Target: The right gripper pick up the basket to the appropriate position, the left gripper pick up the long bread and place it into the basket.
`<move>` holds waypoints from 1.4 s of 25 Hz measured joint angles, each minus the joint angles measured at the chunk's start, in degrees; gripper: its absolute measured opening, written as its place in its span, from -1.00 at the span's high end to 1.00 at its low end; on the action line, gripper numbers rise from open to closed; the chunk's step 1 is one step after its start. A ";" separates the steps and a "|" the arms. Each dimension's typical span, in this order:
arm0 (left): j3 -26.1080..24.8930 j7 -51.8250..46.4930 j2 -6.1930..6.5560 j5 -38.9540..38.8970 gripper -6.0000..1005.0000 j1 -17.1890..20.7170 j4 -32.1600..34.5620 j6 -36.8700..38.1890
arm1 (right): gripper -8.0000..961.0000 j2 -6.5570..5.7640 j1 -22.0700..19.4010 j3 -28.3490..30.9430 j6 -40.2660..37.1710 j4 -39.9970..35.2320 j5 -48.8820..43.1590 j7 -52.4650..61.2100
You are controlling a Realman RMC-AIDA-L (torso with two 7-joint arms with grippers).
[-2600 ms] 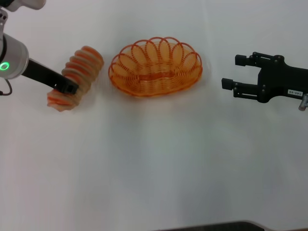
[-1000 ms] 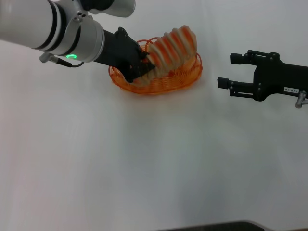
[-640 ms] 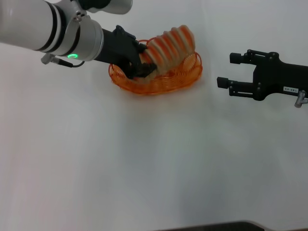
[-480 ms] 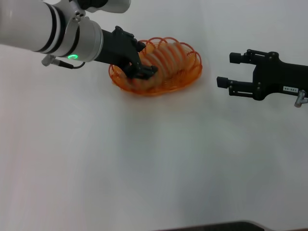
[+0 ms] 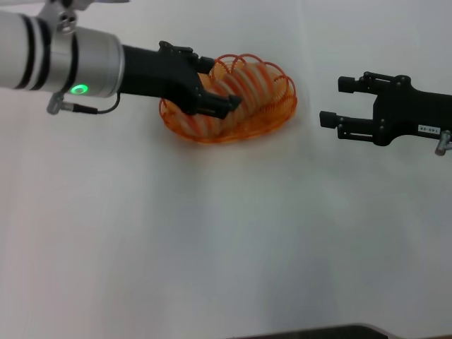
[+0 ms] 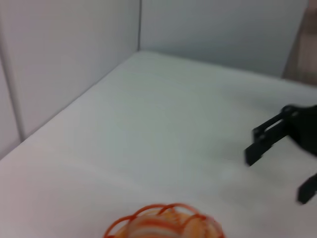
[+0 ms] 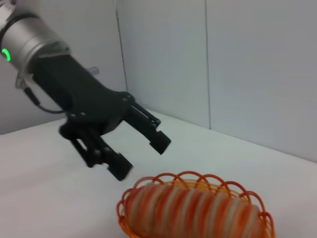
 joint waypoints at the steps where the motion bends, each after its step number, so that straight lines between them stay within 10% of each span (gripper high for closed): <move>1: -1.39 2.03 0.01 -2.16 -0.65 0.72 -0.62 1.61 | -0.64 0.00 0.00 0.00 0.00 0.00 0.00 0.00; 15: -24.25 21.53 0.91 -10.30 -0.64 9.18 -13.65 24.37 | -0.64 -0.32 0.14 -0.67 -1.20 -0.45 -4.35 0.71; 25: -24.95 29.18 4.65 -9.94 -0.63 13.70 -23.79 25.93 | -0.63 0.48 -0.39 -1.05 -1.21 0.91 -6.83 -1.38; 35: -24.91 32.46 5.28 -6.30 -0.62 14.10 -25.84 22.62 | -0.63 0.48 -0.53 -1.27 -1.01 2.36 -6.87 -1.42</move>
